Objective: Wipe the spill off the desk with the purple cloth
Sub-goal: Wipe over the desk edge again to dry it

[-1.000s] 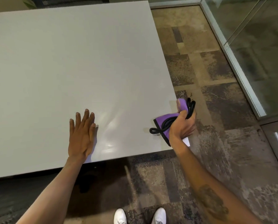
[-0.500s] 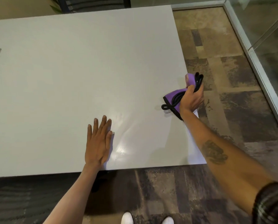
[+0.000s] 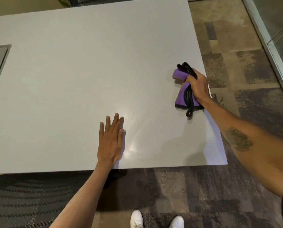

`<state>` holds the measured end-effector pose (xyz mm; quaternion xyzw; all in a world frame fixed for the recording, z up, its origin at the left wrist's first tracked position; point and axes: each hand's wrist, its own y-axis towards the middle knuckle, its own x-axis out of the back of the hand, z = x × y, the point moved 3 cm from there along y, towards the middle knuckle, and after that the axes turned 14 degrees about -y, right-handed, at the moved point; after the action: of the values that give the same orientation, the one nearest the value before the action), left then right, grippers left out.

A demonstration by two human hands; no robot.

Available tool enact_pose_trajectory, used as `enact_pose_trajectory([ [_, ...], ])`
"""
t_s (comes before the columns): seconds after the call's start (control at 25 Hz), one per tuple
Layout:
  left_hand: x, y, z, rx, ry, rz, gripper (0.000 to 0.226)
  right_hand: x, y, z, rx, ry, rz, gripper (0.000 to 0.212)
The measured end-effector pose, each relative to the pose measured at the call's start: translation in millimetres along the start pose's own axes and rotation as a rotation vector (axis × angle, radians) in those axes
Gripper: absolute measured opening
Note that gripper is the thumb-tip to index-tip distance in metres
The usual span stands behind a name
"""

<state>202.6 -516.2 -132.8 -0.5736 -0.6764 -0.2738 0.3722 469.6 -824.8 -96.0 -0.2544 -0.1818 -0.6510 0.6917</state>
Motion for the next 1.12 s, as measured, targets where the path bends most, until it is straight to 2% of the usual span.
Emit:
enact_pose_trajectory([
  [0.2,7,-3,-7,0.006,-0.005,0.012,0.056,-23,-45,13,0.081,0.018,0.205,0.050],
  [0.36,7,-3,-5,0.012,0.000,0.011,0.056,-40,-91,24,0.133,-0.002,0.341,0.027],
  [0.56,6,-4,-5,-0.003,-0.030,-0.005,0.055,-48,-150,21,0.222,-0.016,0.503,0.020],
  [0.72,13,-7,-6,0.119,0.086,-0.098,0.059,-32,-190,4,0.275,-0.063,0.544,0.022],
  [0.84,16,-17,-10,0.235,0.143,-0.153,0.063,-2,-217,-26,0.230,-0.070,0.476,0.037],
  [0.92,19,-19,-11,0.240,0.145,-0.129,0.061,21,-231,-43,0.222,-0.058,0.359,0.041],
  [1.12,30,-17,-3,0.202,0.120,-0.027,0.055,27,-215,-54,-0.022,-0.034,-0.139,0.043],
])
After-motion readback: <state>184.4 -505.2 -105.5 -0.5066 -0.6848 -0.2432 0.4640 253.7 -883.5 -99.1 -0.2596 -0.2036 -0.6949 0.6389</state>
